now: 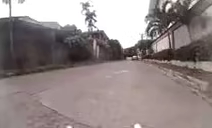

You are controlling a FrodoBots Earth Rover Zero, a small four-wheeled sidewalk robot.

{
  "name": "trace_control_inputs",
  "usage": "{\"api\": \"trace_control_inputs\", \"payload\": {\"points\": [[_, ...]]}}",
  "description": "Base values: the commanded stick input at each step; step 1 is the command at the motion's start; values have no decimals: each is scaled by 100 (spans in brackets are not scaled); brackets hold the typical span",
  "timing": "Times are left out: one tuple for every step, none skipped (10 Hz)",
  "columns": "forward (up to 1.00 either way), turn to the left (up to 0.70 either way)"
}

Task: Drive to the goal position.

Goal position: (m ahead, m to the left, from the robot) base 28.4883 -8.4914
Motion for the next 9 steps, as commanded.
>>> {"api": "trace_control_inputs", "payload": {"points": [[94,2],[94,2],[95,2],[96,2],[98,2],[99,2],[100,2],[100,2],[100,2]]}}
